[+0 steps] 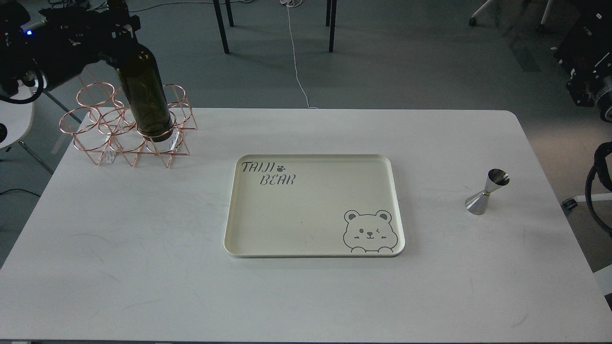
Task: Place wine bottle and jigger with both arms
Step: 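Lower the bottle into a slot of the copper rack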
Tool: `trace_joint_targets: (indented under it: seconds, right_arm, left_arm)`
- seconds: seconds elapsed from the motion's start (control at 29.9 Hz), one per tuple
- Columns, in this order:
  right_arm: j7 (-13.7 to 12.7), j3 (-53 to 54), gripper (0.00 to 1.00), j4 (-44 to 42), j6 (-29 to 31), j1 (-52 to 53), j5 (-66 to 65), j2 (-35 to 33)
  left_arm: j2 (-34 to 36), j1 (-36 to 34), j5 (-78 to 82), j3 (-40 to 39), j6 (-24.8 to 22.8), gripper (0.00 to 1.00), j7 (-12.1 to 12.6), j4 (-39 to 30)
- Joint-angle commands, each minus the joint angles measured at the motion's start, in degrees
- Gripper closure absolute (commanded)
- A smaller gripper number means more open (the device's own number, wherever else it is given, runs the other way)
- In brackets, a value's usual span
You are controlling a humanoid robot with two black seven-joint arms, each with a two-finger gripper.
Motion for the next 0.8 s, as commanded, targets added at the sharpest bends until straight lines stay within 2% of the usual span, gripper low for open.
trace_joint_targets:
  seconds: [0.0,0.27,0.77]
  right_arm:
    - [0.0,-0.08,0.04,0.02,0.0,0.04,0.0,-0.06]
    - [0.0,-0.08,0.04,0.02,0.0,0.04,0.0,-0.06]
    - [0.0,-0.08,0.04,0.2,0.0,0.12,-0.08,-0.24]
  left_arm:
    - [-0.06,0.16,0.02,-0.02,-0.18,0.88,0.09,1.17]
    - [-0.15,1.12,-0.68,-0.02,-0.45,0.79,0.0,2.49]
    - [-1.11,2.44,-3.49,1.12,-1.33,0.73,-0.27,4.25]
